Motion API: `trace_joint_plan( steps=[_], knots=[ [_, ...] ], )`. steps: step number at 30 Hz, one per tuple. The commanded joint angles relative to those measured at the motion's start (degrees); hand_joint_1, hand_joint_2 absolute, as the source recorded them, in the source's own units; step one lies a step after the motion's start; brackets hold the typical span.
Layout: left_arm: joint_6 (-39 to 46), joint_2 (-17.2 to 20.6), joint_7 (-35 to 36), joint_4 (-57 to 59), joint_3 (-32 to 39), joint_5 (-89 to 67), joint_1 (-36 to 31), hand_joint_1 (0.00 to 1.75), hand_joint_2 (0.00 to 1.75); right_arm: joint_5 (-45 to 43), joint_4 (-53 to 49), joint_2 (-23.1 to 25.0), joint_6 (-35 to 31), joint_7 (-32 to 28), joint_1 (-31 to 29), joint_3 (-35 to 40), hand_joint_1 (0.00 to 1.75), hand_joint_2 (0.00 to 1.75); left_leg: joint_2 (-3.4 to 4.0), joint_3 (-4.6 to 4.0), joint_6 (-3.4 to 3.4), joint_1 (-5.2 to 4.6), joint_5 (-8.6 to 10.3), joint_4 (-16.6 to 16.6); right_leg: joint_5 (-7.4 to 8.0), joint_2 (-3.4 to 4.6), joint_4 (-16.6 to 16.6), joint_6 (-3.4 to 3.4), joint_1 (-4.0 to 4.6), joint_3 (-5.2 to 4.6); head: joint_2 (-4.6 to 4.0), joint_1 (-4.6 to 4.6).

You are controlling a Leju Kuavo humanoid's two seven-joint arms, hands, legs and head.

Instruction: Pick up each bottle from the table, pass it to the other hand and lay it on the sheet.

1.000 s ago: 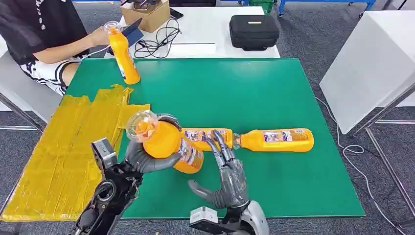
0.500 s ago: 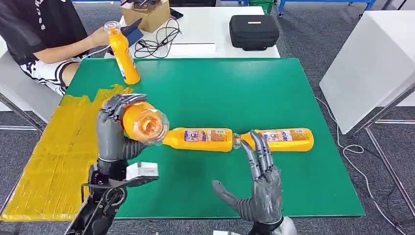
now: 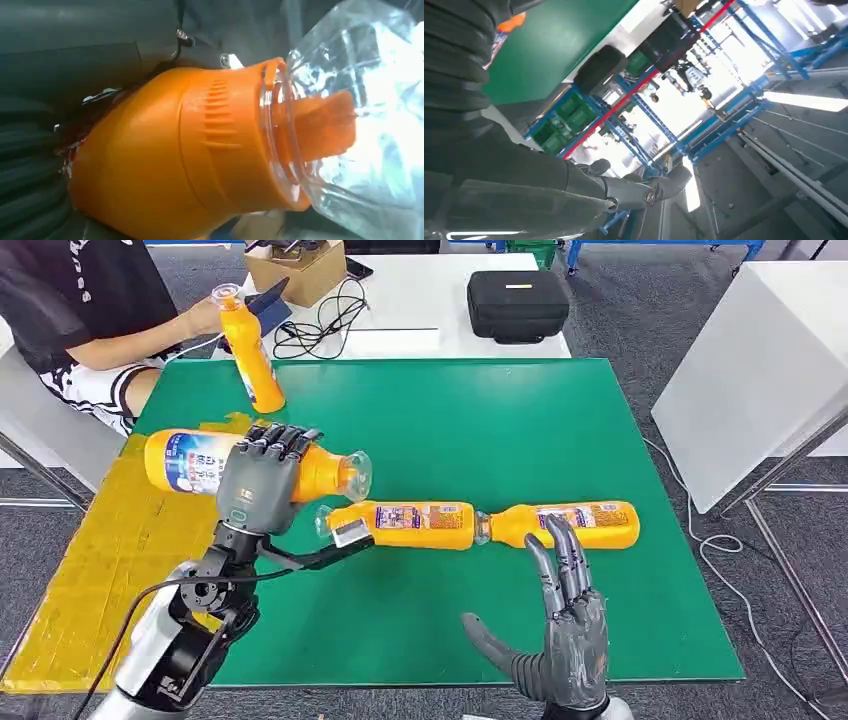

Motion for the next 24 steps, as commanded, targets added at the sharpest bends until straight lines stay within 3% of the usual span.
trace_joint_plan(
  steps=[1,6,14,15,21,24],
  knots=[
    [-8.41,2.25,2.08,13.69,1.45,-0.23,-4.27,1.75,1.75,3.82,-3.57,-2.08,0.57,3.46,2.38,-7.00,0.00,1.75,-0.12,0.13,-0.01,-0.04,-0.02,-0.06,-0.06,-0.16,-0.05,0.07,-0.05,0.17,0.00,0.00],
    [-13.25,2.47,4.10,17.40,3.04,-0.23,-5.55,1.75,1.75,4.00,-4.17,-2.96,-0.82,4.17,3.59,-8.58,0.00,1.75,-0.11,0.06,-0.01,0.00,-0.03,-0.03,-0.05,-0.17,-0.06,0.07,-0.01,0.13,0.00,0.00],
    [-12.18,3.36,6.53,20.76,2.27,-0.23,-7.14,1.75,1.75,3.85,-4.24,-2.72,-0.76,4.17,3.97,-8.94,0.00,1.75,-0.11,0.10,-0.03,-0.02,-0.04,-0.02,-0.08,-0.19,-0.03,0.08,-0.03,0.15,0.00,-0.02],
    [-13.62,4.79,11.96,21.06,-0.59,-0.23,-7.81,1.75,1.75,4.77,-4.21,-2.21,0.11,4.77,4.17,-9.13,0.00,1.75,-0.06,0.10,-0.03,0.00,-0.05,-0.02,-0.06,-0.14,-0.04,0.07,0.00,0.14,0.00,0.00],
    [-12.82,3.43,15.86,28.93,4.66,-0.23,-10.42,1.75,1.75,7.33,-5.16,-0.07,2.20,6.37,5.86,-9.45,0.00,1.75,-0.09,0.08,-0.03,-0.01,-0.04,-0.02,-0.07,-0.16,-0.02,0.06,-0.01,0.12,0.00,0.00],
    [-11.44,3.02,14.39,31.93,6.92,-0.23,-11.05,1.75,1.75,6.74,-4.54,-0.02,2.32,6.31,5.80,-9.97,0.00,1.75,-0.07,0.08,-0.03,-0.01,-0.02,-0.04,-0.05,-0.13,-0.03,0.06,-0.01,0.12,0.00,-0.02]
  ],
)
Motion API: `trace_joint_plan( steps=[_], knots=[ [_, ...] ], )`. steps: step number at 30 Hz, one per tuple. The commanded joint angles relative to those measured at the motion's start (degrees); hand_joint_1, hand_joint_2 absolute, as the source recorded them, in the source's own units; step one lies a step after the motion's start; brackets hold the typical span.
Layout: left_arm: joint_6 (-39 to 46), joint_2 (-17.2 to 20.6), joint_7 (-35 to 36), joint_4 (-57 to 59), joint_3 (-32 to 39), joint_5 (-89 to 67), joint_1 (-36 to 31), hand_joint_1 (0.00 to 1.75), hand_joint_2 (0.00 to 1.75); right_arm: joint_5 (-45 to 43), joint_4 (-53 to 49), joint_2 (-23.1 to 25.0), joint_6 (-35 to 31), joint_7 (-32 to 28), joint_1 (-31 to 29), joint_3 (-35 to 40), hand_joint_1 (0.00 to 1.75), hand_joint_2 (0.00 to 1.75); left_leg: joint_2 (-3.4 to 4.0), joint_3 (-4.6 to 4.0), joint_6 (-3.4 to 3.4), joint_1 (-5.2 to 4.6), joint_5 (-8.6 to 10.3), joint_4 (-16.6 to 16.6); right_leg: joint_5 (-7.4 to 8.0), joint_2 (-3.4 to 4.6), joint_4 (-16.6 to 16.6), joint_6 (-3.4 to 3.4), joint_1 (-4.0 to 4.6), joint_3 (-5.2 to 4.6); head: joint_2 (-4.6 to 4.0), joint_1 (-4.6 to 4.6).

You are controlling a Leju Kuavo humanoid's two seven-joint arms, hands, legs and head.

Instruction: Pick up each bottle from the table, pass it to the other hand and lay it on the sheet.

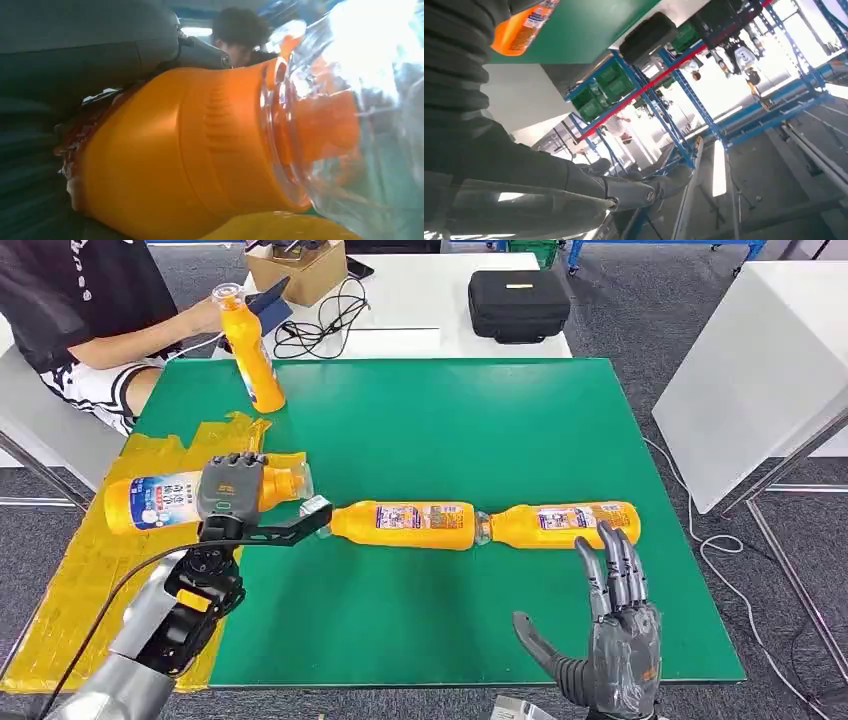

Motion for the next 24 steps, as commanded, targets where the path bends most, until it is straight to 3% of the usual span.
trace_joint_plan(
  steps=[1,18,24],
  knots=[
    [1.60,-0.26,-0.18,13.68,4.12,-0.01,-5.67,1.75,1.75,-0.16,0.51,1.35,0.99,0.76,0.60,-2.45,0.00,1.75,-0.02,0.14,-0.03,0.01,-0.03,-0.03,-0.04,-0.09,-0.04,0.05,0.01,0.16,0.00,0.02],
    [1.38,-0.49,-0.01,13.84,4.27,-0.01,-5.61,1.75,1.75,-0.43,0.69,1.30,1.21,0.67,0.51,-2.52,0.00,1.75,-0.05,0.11,-0.03,0.00,-0.05,0.00,-0.07,-0.15,-0.02,0.07,0.00,0.15,0.00,0.00],
    [1.78,0.33,-1.13,16.64,10.96,-0.01,-3.92,1.75,1.75,-2.60,3.18,2.11,3.23,-0.83,-1.30,-3.06,0.00,1.75,0.16,0.17,-0.03,0.01,-0.05,-0.06,0.00,0.09,-0.06,0.05,0.01,0.14,0.00,0.00]
  ],
)
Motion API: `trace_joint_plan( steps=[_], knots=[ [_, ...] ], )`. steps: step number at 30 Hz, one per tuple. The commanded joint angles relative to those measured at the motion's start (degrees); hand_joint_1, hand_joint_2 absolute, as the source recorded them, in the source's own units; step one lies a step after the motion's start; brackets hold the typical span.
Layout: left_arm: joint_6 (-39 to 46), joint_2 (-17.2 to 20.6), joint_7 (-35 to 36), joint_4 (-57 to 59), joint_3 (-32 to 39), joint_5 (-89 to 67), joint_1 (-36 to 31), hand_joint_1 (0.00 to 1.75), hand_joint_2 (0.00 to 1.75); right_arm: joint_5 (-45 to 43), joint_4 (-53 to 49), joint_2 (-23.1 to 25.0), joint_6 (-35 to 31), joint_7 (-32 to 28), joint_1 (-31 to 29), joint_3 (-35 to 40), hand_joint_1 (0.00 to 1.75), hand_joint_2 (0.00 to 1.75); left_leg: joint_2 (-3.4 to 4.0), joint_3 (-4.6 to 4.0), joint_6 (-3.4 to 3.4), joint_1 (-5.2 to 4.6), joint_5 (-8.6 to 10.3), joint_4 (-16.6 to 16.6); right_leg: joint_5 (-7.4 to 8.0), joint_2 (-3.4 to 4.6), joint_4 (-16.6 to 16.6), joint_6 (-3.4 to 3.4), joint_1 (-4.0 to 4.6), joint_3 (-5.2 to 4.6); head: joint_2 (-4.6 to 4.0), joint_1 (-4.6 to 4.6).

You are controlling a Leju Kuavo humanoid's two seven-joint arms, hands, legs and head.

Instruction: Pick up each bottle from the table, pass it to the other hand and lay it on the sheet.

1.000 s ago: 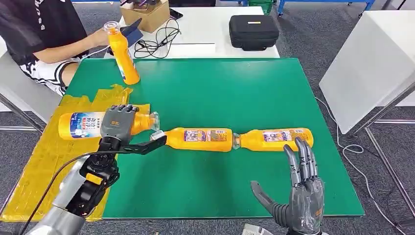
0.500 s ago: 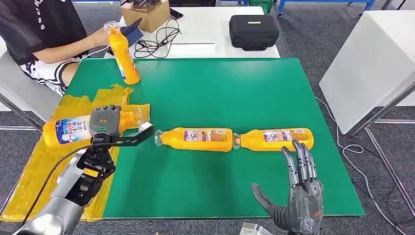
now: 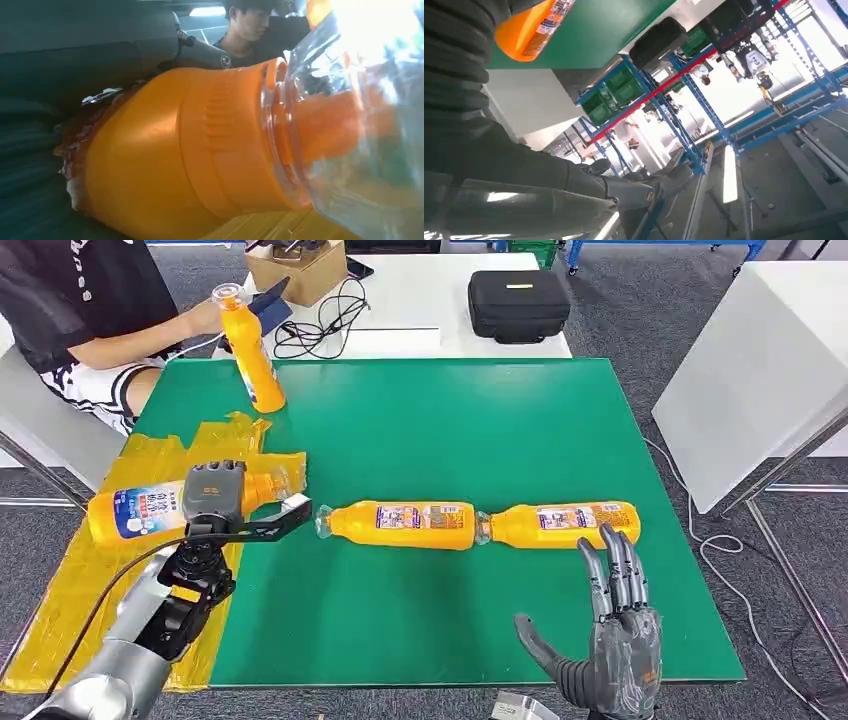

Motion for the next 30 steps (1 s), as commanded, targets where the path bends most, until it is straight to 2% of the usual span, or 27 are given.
trace_joint_plan(
  steps=[1,5,8,10,11,12,13,14,28,30],
  knots=[
    [0.18,0.19,-1.29,7.18,7.79,-0.01,-1.16,1.75,1.75,-2.24,3.58,1.12,2.40,-1.41,-2.54,-2.13,0.00,1.75,0.16,0.25,-0.04,0.00,-0.09,-0.07,-0.03,0.06,-0.08,0.08,0.00,0.22,0.00,0.00],
    [1.01,-0.11,-2.70,8.55,9.70,-0.01,-0.07,1.75,1.75,-2.73,4.33,1.77,3.57,-2.16,-3.38,-2.66,0.00,1.75,0.15,0.25,-0.03,0.00,-0.07,-0.09,-0.02,0.06,-0.09,0.08,0.00,0.22,0.00,0.00],
    [1.83,-2.78,-7.32,10.94,14.30,-0.01,1.92,1.75,1.75,-2.91,6.54,2.51,5.47,-2.85,-4.73,-2.58,0.00,1.75,0.08,0.21,-0.02,0.00,-0.06,-0.08,-0.02,0.01,-0.09,0.08,0.00,0.22,0.00,0.02],
    [2.77,-2.92,-6.81,12.45,14.14,-0.01,2.65,1.75,1.75,-2.62,7.33,2.94,5.08,-3.03,-5.13,-2.27,0.00,1.75,0.16,0.33,-0.01,-0.01,-0.05,-0.17,0.01,0.07,-0.19,0.09,-0.01,0.32,0.00,0.02],
    [2.68,-2.85,-6.27,12.67,13.84,-0.01,2.89,1.66,1.75,-2.58,7.28,3.07,5.04,-3.02,-5.26,-2.22,0.00,1.75,0.13,0.33,-0.01,-0.03,-0.04,-0.19,0.00,0.06,-0.18,0.09,-0.04,0.31,0.00,0.00],
    [2.68,-2.85,-6.27,12.67,13.84,-0.01,2.89,1.47,1.75,-2.58,7.28,3.07,5.04,-3.02,-5.26,-2.22,0.00,1.75,0.10,0.24,-0.01,-0.03,-0.03,-0.14,0.00,0.03,-0.13,0.07,-0.04,0.23,0.00,0.00],
    [2.68,-2.85,-6.27,12.67,13.84,-0.01,2.89,0.80,1.75,-2.58,7.28,3.07,5.04,-3.02,-5.26,-2.22,0.00,1.75,0.15,0.43,-0.03,-0.01,-0.09,-0.18,-0.04,0.01,-0.20,0.13,-0.03,0.43,0.00,0.02],
    [2.71,-2.95,-5.25,12.22,13.56,-0.01,3.20,0.03,1.75,-2.76,6.86,2.94,5.49,-2.94,-5.28,-2.23,0.00,1.75,0.06,0.20,-0.02,0.00,-0.04,-0.09,-0.02,-0.02,-0.11,0.07,-0.01,0.21,0.00,0.00],
    [1.58,-4.26,-6.66,11.37,16.07,-0.01,5.20,0.00,1.75,-3.73,6.90,3.16,5.40,-3.51,-5.17,-2.75,0.00,1.75,0.05,0.24,-0.01,-0.04,-0.03,-0.10,-0.01,0.00,-0.08,0.06,-0.03,0.23,0.00,0.00],
    [1.26,-4.93,-8.74,12.21,17.47,-0.01,4.90,0.00,1.75,-4.00,7.11,2.87,5.39,-3.65,-5.26,-2.70,0.00,1.75,0.08,0.38,-0.03,-0.02,-0.09,-0.11,-0.05,-0.03,-0.13,0.12,-0.02,0.39,0.00,0.00]
  ],
)
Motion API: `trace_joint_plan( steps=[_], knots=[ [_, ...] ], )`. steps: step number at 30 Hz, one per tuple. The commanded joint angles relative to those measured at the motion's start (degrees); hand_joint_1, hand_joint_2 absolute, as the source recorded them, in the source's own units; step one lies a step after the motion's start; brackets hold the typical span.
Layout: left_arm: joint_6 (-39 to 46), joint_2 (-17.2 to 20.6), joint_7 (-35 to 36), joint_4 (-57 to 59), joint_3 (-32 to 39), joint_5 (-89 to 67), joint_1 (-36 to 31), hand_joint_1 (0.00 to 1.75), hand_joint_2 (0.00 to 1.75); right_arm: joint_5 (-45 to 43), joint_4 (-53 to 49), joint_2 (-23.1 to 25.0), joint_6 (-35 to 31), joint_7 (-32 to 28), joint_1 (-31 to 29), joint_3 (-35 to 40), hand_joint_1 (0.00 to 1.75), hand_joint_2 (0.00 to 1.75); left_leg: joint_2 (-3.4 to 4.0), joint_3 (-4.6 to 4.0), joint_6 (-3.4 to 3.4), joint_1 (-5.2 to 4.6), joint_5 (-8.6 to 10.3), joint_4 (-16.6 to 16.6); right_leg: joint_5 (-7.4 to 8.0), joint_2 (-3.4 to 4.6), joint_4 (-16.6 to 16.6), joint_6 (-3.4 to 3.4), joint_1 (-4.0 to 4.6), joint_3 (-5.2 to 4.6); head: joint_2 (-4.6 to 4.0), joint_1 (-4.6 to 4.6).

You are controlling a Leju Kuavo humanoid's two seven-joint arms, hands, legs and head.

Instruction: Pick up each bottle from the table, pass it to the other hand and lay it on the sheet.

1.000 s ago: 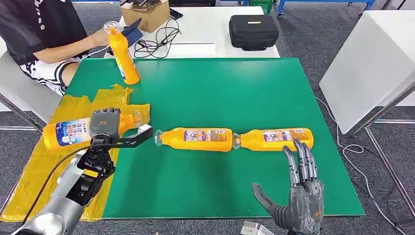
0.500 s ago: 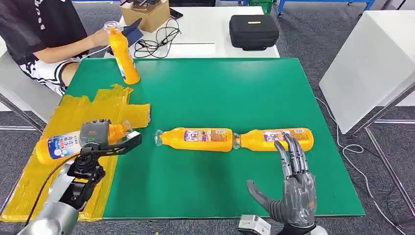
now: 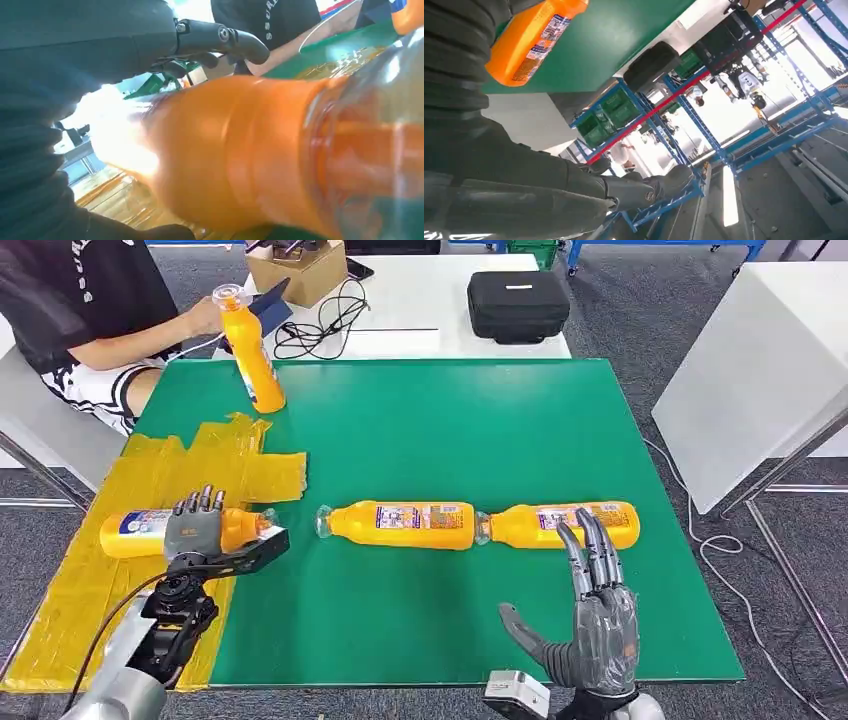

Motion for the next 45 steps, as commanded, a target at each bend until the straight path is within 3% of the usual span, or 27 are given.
trace_joint_plan(
  steps=[1,11,13,18,22,31,33,37,41,45],
  knots=[
    [-0.83,-2.71,-3.19,5.02,4.26,0.07,-0.32,0.00,1.75,-0.70,3.65,-0.17,0.10,-0.35,-1.89,-1.47,0.00,1.75,0.05,0.17,0.00,-0.02,-0.02,-0.08,-0.01,0.00,-0.09,0.06,-0.02,0.16,0.00,0.00],
    [0.41,-4.88,-8.32,7.23,5.29,3.04,-1.37,0.00,1.75,-1.22,3.41,-0.70,0.14,0.53,-2.62,-1.92,0.00,1.75,-0.05,0.25,0.00,-0.04,-0.01,-0.09,-0.01,-0.07,-0.09,0.07,-0.06,0.27,0.00,-0.02],
    [0.72,-5.26,-12.54,5.20,6.18,7.77,-0.94,0.00,1.75,-1.24,3.15,-0.80,-0.10,0.75,-2.34,-2.29,0.00,1.75,-0.12,0.32,-0.01,-0.02,-0.02,-0.08,-0.02,-0.17,-0.12,0.11,-0.04,0.37,0.00,0.00],
    [-1.80,-3.52,-15.92,-3.85,4.44,14.54,1.37,0.00,1.75,-1.22,3.06,-1.07,-0.85,0.87,-1.53,-2.75,0.00,1.75,-0.09,0.28,0.01,0.00,-0.05,-0.03,-0.03,-0.15,-0.09,0.11,-0.02,0.33,0.00,0.00],
    [-3.45,-1.87,-17.61,-5.36,1.93,17.37,1.73,0.00,1.75,-2.37,3.64,-1.05,-1.10,0.33,-1.90,-3.46,0.00,1.75,-0.02,0.25,-0.01,0.04,-0.06,0.00,-0.03,-0.09,-0.07,0.08,0.01,0.28,0.00,0.00],
    [-4.96,-1.64,-18.49,-7.89,-1.43,18.95,2.07,0.00,1.75,-1.66,3.74,-0.39,-0.79,-0.01,-2.79,-4.62,0.00,1.75,-0.13,0.10,-0.01,0.02,0.00,0.00,-0.01,-0.16,-0.04,0.06,0.01,0.13,0.00,0.00],
    [-5.86,-1.85,-21.30,-6.64,-2.26,22.33,1.16,0.00,1.75,-1.39,3.73,-0.63,-1.40,0.04,-2.72,-5.04,0.00,1.75,-0.17,0.13,0.00,0.01,0.00,0.00,-0.03,-0.21,-0.05,0.08,0.00,0.18,0.00,0.00],
    [-7.45,-1.76,-26.63,-7.50,-4.60,29.28,2.68,0.00,1.75,4.21,3.66,-1.22,-4.80,1.66,-1.17,-5.58,0.00,1.75,-0.17,0.13,0.01,-0.01,0.01,-0.04,-0.02,-0.19,-0.06,0.06,-0.03,0.16,0.00,0.00],
    [-9.12,-2.45,-32.76,-12.24,-5.33,38.64,6.33,0.00,1.75,17.64,3.53,-0.64,-8.33,7.85,-0.47,-8.02,0.00,1.75,-0.10,0.20,0.00,0.00,-0.05,-0.05,-0.05,-0.15,-0.10,0.08,-0.02,0.24,0.00,0.00],
    [-10.44,-3.96,-36.58,-16.79,-5.79,46.82,7.83,0.00,1.75,21.80,3.24,-2.61,-4.10,12.56,-3.90,-11.25,0.00,1.75,-0.09,0.20,0.01,-0.01,-0.09,0.00,-0.08,-0.17,-0.07,0.12,-0.03,0.24,0.00,0.00]
  ],
)
